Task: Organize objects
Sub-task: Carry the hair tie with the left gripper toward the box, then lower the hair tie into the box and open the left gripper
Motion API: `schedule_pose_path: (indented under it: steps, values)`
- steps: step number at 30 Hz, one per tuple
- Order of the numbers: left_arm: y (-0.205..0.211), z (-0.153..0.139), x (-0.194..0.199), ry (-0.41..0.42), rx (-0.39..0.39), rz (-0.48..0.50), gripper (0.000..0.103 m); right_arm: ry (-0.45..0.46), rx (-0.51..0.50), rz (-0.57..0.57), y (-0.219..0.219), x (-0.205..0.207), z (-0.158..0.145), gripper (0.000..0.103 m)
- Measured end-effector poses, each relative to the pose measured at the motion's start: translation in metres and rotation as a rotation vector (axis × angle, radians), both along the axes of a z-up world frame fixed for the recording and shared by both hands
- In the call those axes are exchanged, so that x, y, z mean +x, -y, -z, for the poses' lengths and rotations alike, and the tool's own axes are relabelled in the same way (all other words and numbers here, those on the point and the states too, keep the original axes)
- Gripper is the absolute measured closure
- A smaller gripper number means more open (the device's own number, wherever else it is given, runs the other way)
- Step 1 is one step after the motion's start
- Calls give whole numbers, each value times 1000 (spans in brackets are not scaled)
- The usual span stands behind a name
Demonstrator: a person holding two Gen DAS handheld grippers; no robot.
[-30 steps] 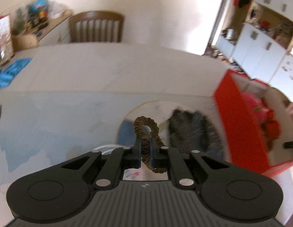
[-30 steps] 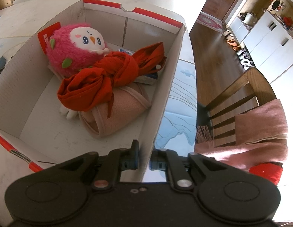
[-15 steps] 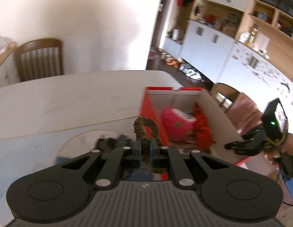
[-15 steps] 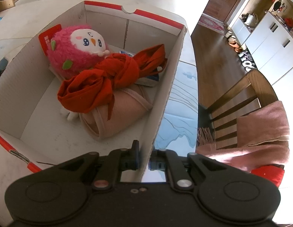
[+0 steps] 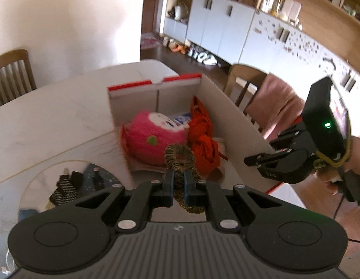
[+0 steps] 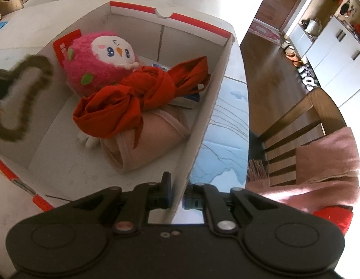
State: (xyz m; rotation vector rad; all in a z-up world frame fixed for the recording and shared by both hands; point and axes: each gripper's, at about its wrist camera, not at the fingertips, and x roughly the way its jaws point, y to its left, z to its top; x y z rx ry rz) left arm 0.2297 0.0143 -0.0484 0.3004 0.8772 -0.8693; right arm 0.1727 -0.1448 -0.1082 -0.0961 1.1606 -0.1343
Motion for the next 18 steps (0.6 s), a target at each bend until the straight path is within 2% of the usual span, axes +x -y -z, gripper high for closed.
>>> schedule_pose_path:
  steps: [6,18]
  values:
    - [30,24,0,-19,93,37,96,-1,-6,-18,-1,3,1,95]
    - [54,56,7,-96,263,63,96,4,5,-44,2,-3,1,95]
